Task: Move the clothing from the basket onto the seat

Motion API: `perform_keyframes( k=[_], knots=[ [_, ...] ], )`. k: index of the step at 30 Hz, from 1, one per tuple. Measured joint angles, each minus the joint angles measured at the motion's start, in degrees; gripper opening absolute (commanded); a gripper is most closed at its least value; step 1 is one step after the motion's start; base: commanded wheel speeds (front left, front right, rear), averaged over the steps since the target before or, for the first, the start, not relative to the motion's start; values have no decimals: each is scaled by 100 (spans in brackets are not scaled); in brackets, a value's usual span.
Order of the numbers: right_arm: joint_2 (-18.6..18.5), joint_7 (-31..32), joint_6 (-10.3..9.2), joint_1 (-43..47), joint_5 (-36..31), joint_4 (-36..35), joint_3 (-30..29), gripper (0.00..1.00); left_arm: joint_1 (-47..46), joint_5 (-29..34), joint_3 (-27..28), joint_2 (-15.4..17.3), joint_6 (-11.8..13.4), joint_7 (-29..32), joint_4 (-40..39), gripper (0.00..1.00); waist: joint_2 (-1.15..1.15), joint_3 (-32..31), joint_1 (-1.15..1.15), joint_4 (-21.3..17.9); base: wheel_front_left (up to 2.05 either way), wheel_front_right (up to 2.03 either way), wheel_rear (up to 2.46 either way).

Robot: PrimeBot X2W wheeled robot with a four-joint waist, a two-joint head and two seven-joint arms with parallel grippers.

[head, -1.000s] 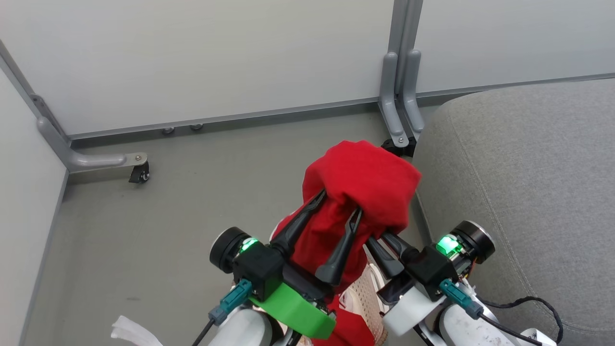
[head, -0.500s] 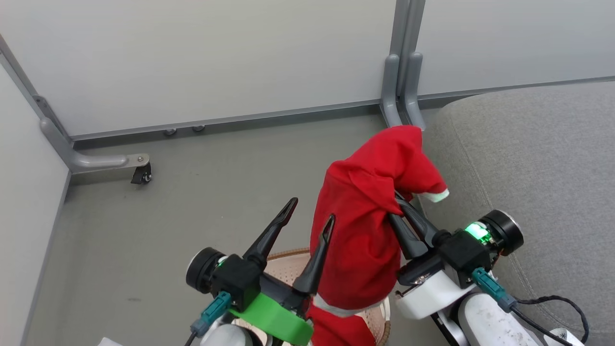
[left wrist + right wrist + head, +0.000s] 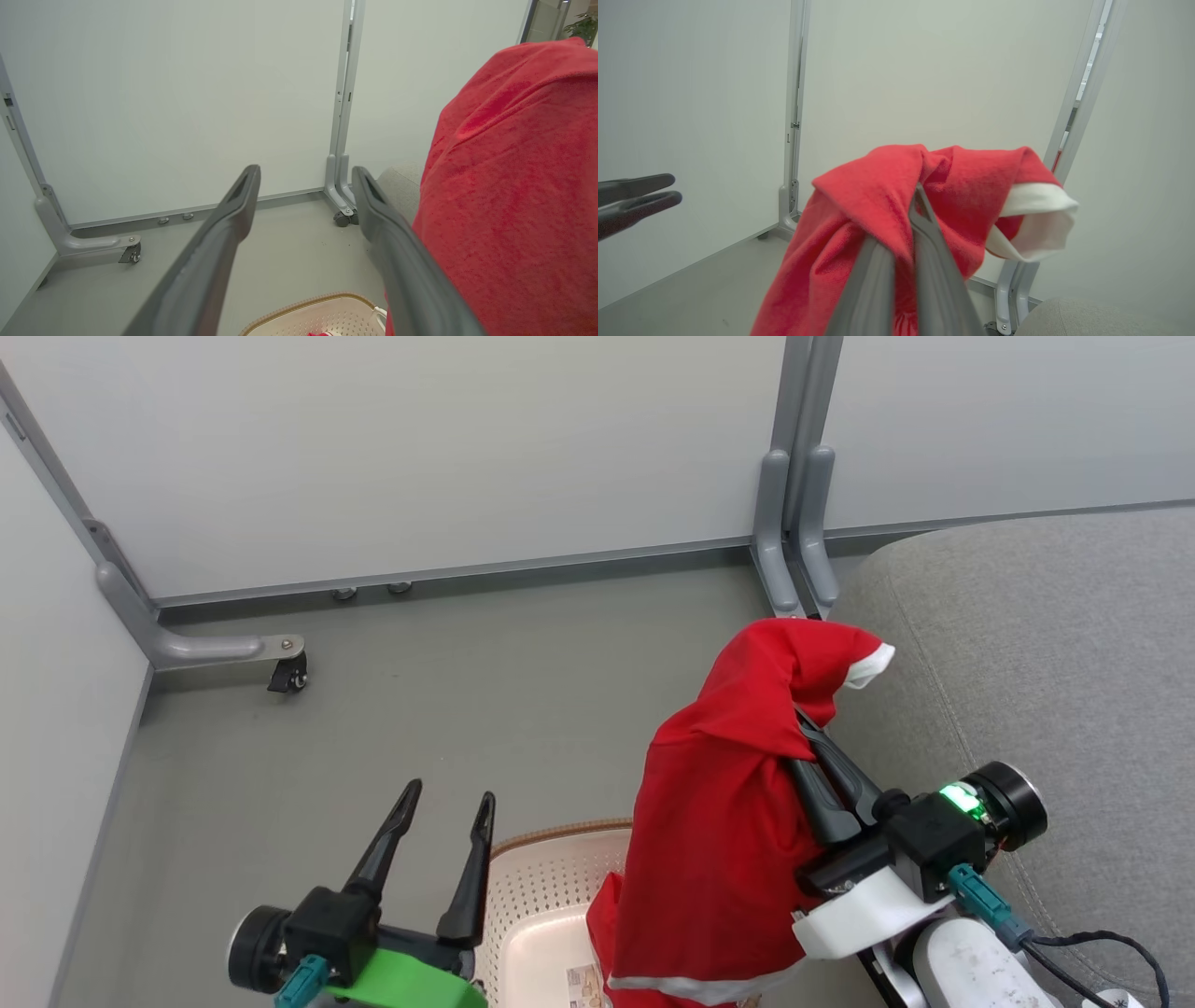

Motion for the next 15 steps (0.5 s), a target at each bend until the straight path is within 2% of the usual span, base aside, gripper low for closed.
perform_keyframes(
  k=[10, 15],
  knots=[
    [16, 0, 0, 24, 9, -42, -151, 0, 344, 381, 870, -63, 8, -1, 135, 100, 0, 26, 0, 141, 0, 0, 0],
    [35, 0, 0, 36, 19, -54, -197, 0, 468, 313, 1190, -83, 38, -1, 248, 100, 0, 5, 0, 182, 0, 0, 0]
  ],
)
